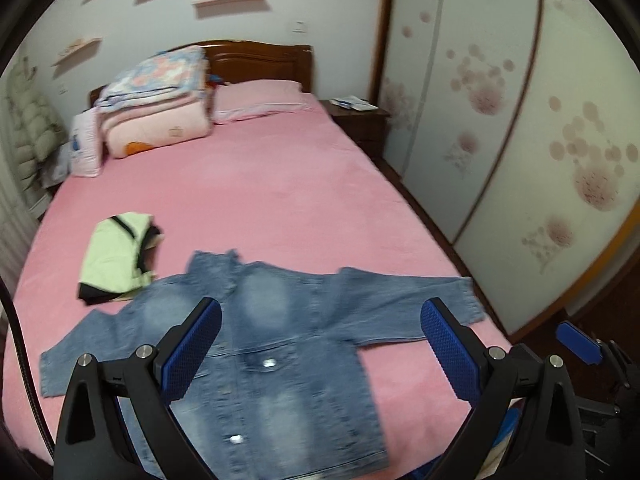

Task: Fold large clothes
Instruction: 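Reach the right tool to the jacket sleeve cuff and close on it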

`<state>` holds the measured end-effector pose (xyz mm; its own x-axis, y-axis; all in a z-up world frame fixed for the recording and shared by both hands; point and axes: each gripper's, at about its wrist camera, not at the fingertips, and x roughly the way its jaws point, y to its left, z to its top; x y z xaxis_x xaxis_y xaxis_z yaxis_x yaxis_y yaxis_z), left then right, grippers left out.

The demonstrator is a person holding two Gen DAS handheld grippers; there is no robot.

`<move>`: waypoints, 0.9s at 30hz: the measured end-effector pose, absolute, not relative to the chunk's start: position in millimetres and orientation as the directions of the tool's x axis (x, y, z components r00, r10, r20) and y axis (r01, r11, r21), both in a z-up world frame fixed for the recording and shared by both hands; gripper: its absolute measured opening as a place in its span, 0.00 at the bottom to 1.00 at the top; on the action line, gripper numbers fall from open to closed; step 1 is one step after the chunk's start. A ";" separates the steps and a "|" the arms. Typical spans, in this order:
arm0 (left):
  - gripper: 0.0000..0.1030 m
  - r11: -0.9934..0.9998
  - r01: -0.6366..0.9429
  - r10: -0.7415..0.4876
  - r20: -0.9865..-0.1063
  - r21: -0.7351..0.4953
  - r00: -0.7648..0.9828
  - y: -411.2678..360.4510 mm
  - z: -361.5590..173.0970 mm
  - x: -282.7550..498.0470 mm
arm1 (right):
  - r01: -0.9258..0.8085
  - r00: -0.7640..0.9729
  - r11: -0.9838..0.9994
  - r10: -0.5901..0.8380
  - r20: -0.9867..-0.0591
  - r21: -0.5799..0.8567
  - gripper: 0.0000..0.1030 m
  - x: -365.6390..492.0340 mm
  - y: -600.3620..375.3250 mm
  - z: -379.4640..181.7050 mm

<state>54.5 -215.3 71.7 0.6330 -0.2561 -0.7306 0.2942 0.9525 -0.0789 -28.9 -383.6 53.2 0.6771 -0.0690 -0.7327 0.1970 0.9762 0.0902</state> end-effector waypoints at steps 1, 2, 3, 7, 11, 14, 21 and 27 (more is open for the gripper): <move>0.96 0.949 0.305 -0.263 -0.735 -0.080 0.625 -228.1 70.3 57.0 | 0.213 0.678 0.973 -0.079 -0.731 0.093 0.78 -27.8 -398.8 52.1; 0.96 0.946 0.314 -0.269 -0.738 -0.082 0.618 -240.5 68.3 59.8 | 0.229 0.679 0.969 -0.091 -0.729 0.092 0.78 -26.7 -413.3 50.6; 0.96 0.942 0.324 -0.276 -0.742 -0.084 0.611 -257.5 65.4 64.4 | 0.240 0.678 0.967 -0.100 -0.728 0.090 0.78 -26.6 -420.8 48.8; 0.96 0.935 0.342 -0.295 -0.752 -0.098 0.589 -304.8 50.0 80.4 | 0.296 0.660 0.952 -0.141 -0.738 0.083 0.78 -23.6 -468.4 34.2; 0.96 0.932 0.349 -0.291 -0.772 -0.095 0.565 -347.5 21.9 97.6 | 0.344 0.624 0.937 -0.175 -0.762 0.066 0.78 -18.9 -500.5 10.3; 0.96 0.931 0.353 -0.284 -0.784 -0.089 0.552 -368.8 -5.6 112.1 | 0.381 0.581 0.923 -0.194 -0.790 0.054 0.78 -10.6 -523.1 -14.9; 0.96 0.942 0.321 -0.261 -0.825 -0.103 0.501 -399.9 -93.4 148.4 | 0.429 0.503 0.900 -0.174 -0.847 0.070 0.77 2.8 -560.0 -78.4; 0.96 0.942 0.330 -0.216 -0.866 -0.063 0.451 -422.2 -179.4 173.8 | 0.465 0.421 0.882 -0.143 -0.896 0.078 0.77 22.6 -590.9 -151.5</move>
